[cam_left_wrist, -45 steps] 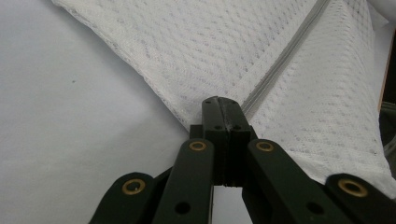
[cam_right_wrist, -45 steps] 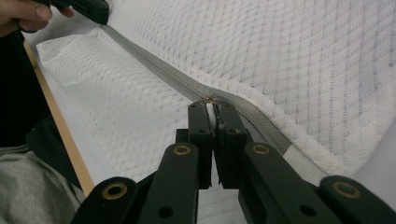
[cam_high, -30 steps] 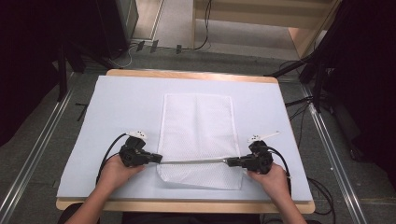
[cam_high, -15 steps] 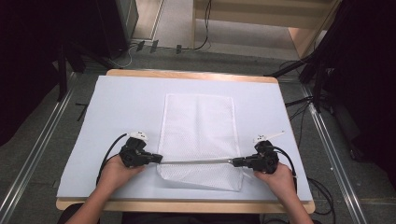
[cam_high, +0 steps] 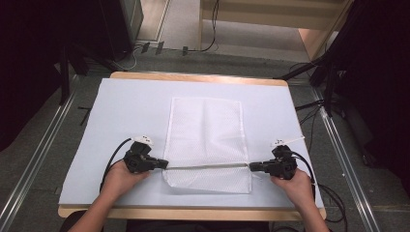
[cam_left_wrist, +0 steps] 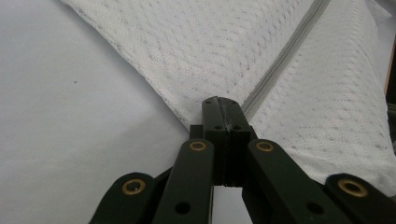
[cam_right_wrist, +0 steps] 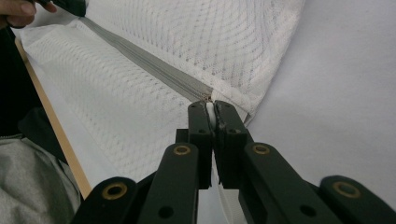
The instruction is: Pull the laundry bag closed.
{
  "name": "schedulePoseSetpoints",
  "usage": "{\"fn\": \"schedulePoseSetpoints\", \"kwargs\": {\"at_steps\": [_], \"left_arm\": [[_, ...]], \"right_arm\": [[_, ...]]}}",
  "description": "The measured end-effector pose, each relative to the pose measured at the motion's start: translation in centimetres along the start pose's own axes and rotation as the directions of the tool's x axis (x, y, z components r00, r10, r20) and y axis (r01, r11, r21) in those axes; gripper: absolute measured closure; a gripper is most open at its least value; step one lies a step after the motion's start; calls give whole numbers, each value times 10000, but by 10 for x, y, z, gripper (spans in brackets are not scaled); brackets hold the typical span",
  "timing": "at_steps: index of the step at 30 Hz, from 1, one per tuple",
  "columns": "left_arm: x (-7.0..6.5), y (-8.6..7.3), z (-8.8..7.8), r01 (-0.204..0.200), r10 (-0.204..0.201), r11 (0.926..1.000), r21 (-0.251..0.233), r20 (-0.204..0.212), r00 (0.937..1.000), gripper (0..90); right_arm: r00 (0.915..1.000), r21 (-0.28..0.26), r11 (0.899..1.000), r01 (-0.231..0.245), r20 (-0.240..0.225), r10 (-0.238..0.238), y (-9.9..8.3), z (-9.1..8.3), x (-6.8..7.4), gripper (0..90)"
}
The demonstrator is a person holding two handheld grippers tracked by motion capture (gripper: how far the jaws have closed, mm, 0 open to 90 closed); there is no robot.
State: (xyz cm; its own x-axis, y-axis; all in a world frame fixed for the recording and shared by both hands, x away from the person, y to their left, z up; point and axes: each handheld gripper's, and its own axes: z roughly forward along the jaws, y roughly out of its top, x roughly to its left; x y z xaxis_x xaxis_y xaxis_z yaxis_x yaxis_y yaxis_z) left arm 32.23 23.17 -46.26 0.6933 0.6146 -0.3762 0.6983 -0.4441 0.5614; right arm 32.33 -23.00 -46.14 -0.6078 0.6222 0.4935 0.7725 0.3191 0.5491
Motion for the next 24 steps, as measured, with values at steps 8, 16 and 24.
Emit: {"fn": "schedulePoseSetpoints", "kwargs": {"at_steps": [8,16,24], "left_arm": [[-1,7,-3,257,-255,9997,-20,518,9983,756],[0,7,-15,258,-257,9992,-313,27,9997,679],[3,6,-30,422,-451,9972,-619,-456,9979,550]], "right_arm": [[9995,-127,9995,281,178,-278,0,3,2,779],[9967,-741,9951,658,531,-619,1,-5,6,657],[9887,-1252,9870,1004,1237,-848,-2,-18,-2,551]]}}
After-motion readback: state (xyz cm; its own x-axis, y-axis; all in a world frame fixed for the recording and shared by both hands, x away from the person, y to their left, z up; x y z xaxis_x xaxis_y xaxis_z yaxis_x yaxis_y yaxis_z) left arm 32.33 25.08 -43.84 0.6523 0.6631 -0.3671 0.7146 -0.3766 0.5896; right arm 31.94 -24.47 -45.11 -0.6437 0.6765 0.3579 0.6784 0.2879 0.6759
